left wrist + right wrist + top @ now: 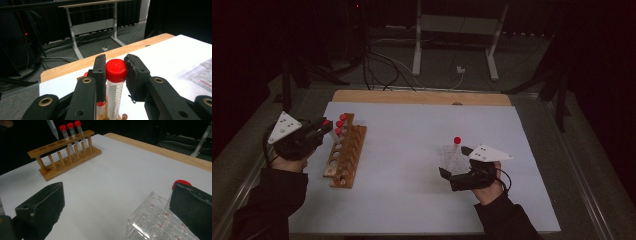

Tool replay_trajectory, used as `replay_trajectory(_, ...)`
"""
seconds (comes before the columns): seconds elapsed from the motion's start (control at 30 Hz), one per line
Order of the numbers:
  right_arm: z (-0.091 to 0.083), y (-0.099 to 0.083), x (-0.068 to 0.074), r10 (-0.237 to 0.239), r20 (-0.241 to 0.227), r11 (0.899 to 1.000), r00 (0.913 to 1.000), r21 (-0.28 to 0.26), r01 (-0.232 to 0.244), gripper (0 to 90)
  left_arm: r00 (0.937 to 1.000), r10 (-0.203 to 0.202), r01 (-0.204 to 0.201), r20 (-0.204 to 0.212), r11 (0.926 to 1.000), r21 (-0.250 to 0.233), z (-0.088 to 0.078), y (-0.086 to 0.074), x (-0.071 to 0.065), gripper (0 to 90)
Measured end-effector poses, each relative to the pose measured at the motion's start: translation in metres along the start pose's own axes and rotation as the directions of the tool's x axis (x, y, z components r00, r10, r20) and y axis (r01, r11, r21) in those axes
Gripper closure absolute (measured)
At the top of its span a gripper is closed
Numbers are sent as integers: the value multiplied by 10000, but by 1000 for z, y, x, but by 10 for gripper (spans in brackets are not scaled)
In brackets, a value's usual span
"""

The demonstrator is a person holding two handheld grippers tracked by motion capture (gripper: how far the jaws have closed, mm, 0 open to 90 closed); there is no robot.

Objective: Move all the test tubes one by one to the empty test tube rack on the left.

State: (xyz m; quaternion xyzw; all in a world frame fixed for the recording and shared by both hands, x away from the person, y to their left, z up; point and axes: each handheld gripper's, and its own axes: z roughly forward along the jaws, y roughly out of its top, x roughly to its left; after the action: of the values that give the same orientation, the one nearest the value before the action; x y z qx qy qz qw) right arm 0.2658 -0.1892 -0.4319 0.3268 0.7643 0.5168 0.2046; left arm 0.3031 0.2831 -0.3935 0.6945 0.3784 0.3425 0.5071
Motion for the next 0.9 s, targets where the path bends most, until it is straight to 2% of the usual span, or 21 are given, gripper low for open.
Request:
replay_trajectory(0.23, -1, 0, -1, 17, 18, 10000, 10000, -23, -17, 0, 9996, -155, 159, -219, 9998, 151, 6, -12, 2, 721)
replay_trajectory(0.5, -1, -1, -1, 42, 6, 10000, 10000, -6, -42, 0, 9987, -460, 468, -201, 9981, 399, 13, -28, 3, 721)
replay_trajectory(0.9, -1, -1, -1, 74, -3, 10000, 10000, -13, -74, 0, 9988, -362, 392, -317, 9943, 995, 22, -47, 1, 721)
